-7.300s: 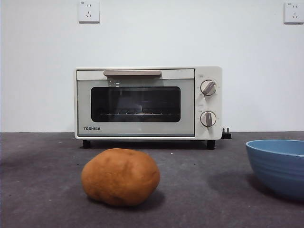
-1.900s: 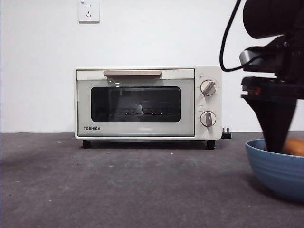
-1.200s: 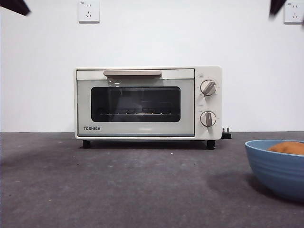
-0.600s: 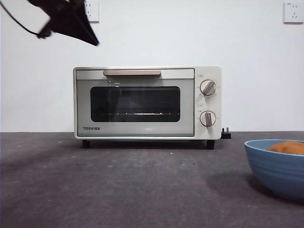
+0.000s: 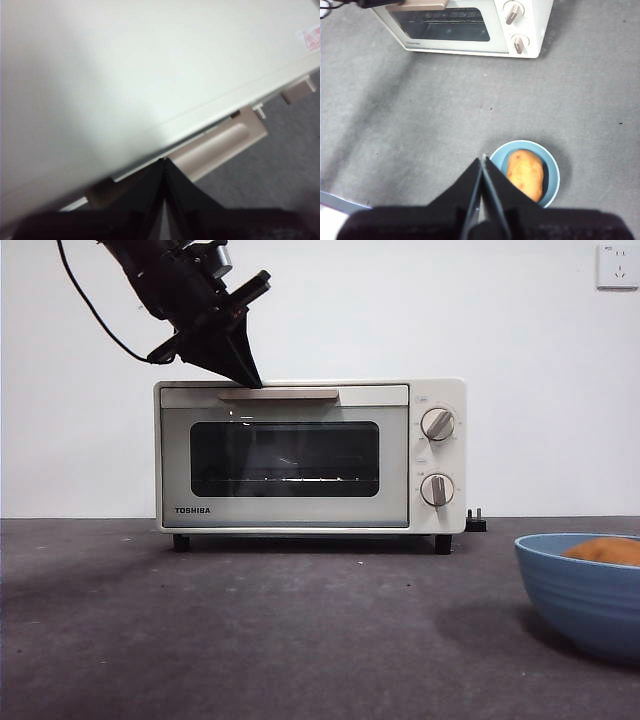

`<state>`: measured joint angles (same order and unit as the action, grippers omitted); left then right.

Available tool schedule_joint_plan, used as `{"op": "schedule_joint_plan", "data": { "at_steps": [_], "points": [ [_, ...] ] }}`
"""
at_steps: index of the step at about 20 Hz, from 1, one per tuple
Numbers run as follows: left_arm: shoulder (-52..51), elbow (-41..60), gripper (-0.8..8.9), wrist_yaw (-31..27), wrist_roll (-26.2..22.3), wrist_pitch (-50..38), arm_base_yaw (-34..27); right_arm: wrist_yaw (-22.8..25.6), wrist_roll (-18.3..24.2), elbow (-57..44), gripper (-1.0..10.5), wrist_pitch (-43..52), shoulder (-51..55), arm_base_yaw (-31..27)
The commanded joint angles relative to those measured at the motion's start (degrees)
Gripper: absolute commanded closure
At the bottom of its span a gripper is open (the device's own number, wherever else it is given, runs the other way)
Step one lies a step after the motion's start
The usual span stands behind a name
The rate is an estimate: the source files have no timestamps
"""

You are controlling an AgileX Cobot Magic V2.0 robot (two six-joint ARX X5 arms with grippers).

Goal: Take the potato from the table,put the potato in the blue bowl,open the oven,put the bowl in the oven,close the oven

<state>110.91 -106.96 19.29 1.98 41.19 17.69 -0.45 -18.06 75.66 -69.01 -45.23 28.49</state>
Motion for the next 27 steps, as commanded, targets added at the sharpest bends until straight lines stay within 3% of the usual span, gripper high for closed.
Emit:
{"op": "schedule_joint_plan", "data": {
  "at_steps": [1, 10, 18, 21, 27],
  "points": [
    [1.70, 0.33, 8.19, -2.43, -0.68, 1.05, 0.42, -0.22, -0.66, -0.17, 9.6, 0.31, 0.13, 0.04],
    [1.70, 0.33, 8.19, -3.21, -3.96, 9.86, 1.18, 0.07, -1.99, -0.11, 9.6, 0.04, 2.69, 0.04],
    [1.73, 0.76, 8.19, -9.86, -5.44, 18.38, 5.07, 2.14, -4.50, -0.11, 9.6, -3.02, 10.60, 0.04],
    [1.73, 2.67, 8.19, -13.27, -5.40, 18.60, 7.26, 2.49, -4.50, -0.11, 9.6, -5.05, 11.72, 0.04],
    [1.73, 9.14, 8.19, -13.66, -3.45, 15.96, 9.97, 3.91, -4.44, -0.07, 9.6, -6.12, 11.78, 0.04]
  ]
}}
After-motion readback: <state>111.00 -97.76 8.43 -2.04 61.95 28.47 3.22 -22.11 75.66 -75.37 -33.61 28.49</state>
